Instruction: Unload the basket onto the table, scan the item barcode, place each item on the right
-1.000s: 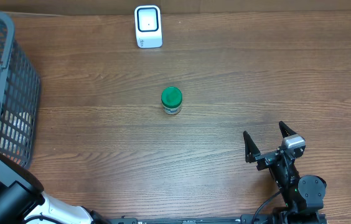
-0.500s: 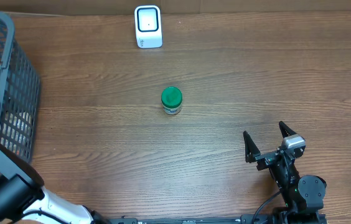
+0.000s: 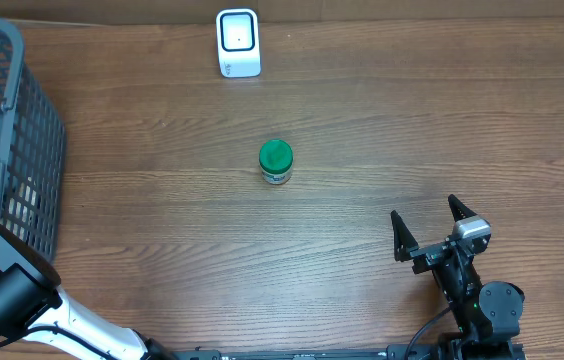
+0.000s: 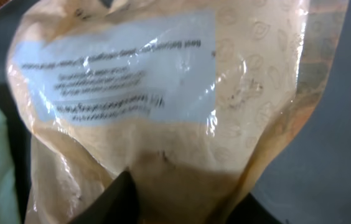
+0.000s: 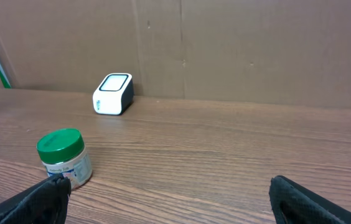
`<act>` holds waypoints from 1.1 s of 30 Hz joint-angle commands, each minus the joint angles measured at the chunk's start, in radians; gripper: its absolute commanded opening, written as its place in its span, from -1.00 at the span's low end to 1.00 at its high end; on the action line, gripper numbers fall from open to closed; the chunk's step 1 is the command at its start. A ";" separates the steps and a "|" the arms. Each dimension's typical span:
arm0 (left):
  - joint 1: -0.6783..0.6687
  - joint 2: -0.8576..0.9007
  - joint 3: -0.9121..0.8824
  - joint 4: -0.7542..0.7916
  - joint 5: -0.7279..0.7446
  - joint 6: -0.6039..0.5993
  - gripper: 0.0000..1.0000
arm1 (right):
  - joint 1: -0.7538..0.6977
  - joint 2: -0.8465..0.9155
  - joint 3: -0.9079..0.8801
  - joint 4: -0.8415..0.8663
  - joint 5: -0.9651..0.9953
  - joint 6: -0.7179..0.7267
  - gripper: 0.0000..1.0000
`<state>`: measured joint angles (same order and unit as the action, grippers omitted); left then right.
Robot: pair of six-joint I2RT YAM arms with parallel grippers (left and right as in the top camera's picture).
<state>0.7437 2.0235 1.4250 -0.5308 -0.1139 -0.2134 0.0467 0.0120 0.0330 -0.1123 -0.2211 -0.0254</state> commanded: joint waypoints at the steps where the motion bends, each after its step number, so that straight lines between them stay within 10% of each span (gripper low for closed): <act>1: -0.011 0.074 -0.030 -0.026 0.055 -0.019 -0.49 | 0.005 -0.009 -0.006 0.006 0.000 0.006 1.00; 5: -0.011 0.074 0.001 -0.055 0.061 -0.019 -0.91 | 0.005 -0.009 -0.006 0.006 0.000 0.006 0.99; 27: -0.023 0.082 0.444 -0.481 0.207 -0.042 -0.91 | 0.005 -0.009 -0.006 0.006 0.000 0.006 1.00; 33: -0.029 0.122 0.377 -0.420 0.177 -0.128 0.40 | 0.005 -0.009 -0.006 0.006 0.000 0.006 1.00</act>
<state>0.7238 2.1014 1.8320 -0.9661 0.0704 -0.2882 0.0467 0.0120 0.0330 -0.1127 -0.2211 -0.0254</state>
